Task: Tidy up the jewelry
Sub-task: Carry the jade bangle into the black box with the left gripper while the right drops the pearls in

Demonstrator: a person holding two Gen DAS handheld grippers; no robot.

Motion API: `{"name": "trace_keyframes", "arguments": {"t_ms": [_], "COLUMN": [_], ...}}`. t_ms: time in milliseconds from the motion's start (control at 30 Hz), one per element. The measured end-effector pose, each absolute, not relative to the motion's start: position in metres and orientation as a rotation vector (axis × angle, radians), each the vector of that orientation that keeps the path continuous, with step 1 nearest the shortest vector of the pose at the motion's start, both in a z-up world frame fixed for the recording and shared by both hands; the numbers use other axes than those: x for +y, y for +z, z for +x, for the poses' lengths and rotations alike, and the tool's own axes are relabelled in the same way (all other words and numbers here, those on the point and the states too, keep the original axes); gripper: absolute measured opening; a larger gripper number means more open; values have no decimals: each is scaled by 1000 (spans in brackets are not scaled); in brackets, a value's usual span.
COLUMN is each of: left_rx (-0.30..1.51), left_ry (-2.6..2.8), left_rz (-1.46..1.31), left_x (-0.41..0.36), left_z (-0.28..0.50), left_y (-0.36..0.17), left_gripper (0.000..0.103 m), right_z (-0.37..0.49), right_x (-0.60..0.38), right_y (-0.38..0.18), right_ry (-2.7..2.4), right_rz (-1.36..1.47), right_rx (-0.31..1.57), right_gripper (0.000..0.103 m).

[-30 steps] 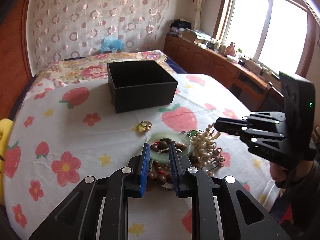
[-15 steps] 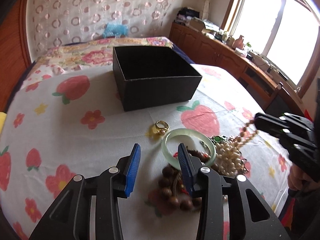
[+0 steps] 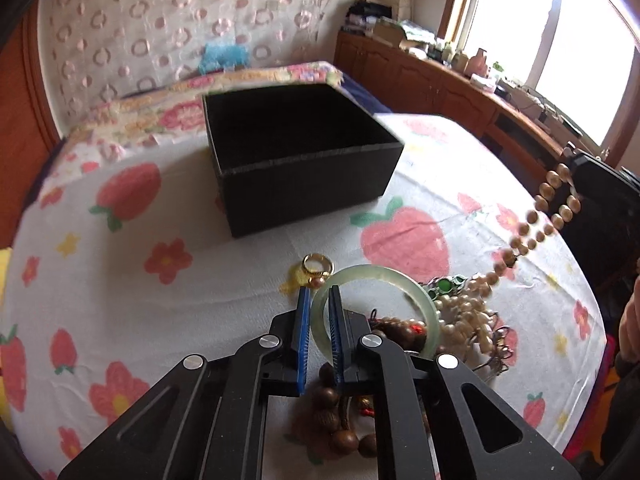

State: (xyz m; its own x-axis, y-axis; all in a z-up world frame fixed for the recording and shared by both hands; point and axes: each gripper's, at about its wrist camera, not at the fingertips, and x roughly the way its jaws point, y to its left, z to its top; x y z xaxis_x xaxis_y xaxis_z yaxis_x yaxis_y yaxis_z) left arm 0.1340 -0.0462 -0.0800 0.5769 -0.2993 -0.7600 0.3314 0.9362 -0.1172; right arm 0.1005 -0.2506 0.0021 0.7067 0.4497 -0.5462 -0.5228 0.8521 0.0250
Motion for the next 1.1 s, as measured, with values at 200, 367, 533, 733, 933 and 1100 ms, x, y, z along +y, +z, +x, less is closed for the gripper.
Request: {"name": "trace_keyframes", "arguments": {"t_ms": [200, 367, 533, 733, 933, 1100], "left_rx": [774, 711, 681, 664, 653, 646], "left_ry": [-339, -330, -314, -290, -265, -248], "left_rz": [57, 38, 25, 20, 11, 4], "left_x": [-44, -39, -34, -27, -19, -17], "left_z": [118, 115, 120, 135, 146, 153], "left_y": [-50, -29, -18, -12, -9, -5], "left_gripper": [8, 8, 8, 8, 8, 8], "right_z": [102, 110, 127, 149, 177, 206], "right_x": [-248, -247, -244, -238, -224, -216], "right_y": [27, 51, 75, 103, 134, 147], "right_ry": [541, 533, 524, 518, 506, 485], "right_rz": [-144, -151, -157, -152, -143, -136], "right_rx": [519, 474, 444, 404, 364, 360], "right_gripper": [8, 8, 8, 8, 8, 8]}}
